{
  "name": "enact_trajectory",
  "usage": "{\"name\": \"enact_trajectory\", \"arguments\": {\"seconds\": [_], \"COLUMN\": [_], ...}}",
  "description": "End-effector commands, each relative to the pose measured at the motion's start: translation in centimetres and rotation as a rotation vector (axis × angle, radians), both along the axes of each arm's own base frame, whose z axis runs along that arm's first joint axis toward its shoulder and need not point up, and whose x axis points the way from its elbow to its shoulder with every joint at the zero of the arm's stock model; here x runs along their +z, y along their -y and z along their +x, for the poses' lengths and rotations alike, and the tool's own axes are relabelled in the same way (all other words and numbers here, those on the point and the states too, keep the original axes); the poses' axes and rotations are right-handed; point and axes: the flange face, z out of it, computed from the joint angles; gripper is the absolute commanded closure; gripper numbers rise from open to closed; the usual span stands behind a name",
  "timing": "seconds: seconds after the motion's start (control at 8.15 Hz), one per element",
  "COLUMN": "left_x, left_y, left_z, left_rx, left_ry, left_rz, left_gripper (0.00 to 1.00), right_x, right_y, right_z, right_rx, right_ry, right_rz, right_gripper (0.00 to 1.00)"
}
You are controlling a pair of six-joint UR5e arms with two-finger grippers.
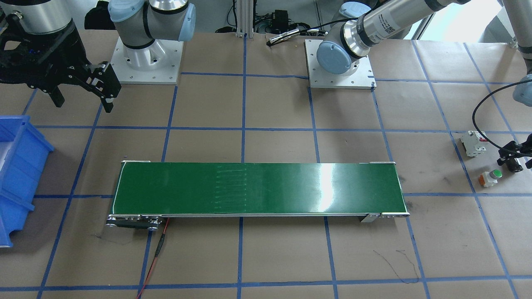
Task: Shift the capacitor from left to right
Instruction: 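Lower the left gripper over the brown capacitor and close on it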
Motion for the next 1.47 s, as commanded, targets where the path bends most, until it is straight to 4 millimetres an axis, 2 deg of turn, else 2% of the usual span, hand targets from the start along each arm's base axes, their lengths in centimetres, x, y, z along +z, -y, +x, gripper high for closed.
{"name": "enact_trajectory", "arguments": {"seconds": [0.0, 0.25, 0.37, 0.74, 0.86, 0.98, 1.35], "left_x": [-0.30, -0.36, -0.49, -0.60, -0.67, -0.84, -0.64], "left_y": [-0.91, -1.02, -1.08, -1.37, -1.37, -1.52, -1.45], "left_z": [0.76, 0.79, 0.70, 0.89, 0.92, 1.03, 1.19], "left_rx": [0.017, 0.020, 0.021, 0.026, 0.026, 0.027, 0.025], "left_ry": [-0.003, -0.005, -0.007, 0.004, 0.006, 0.014, 0.036], "left_rz": [0.004, 0.004, 0.007, 0.029, 0.030, 0.046, 0.036], "left_gripper": [0.03, 0.03, 0.18, 0.38, 0.51, 0.56, 0.60], "right_x": [0.00, 0.00, 0.00, 0.02, 0.02, 0.02, 0.02], "right_y": [0.00, 0.00, 0.00, 0.02, 0.01, 0.02, 0.02], "right_z": [0.00, 0.00, 0.02, 0.01, 0.00, 0.01, 0.01], "right_rx": [0.000, 0.000, 0.000, 0.000, 0.000, 0.000, 0.000], "right_ry": [0.000, 0.000, 0.001, 0.001, 0.000, 0.001, 0.001], "right_rz": [0.000, 0.000, 0.000, -0.002, -0.002, -0.002, -0.002], "right_gripper": [0.00, 0.00, 0.00, 0.00, 0.00, 0.00, 0.00]}}
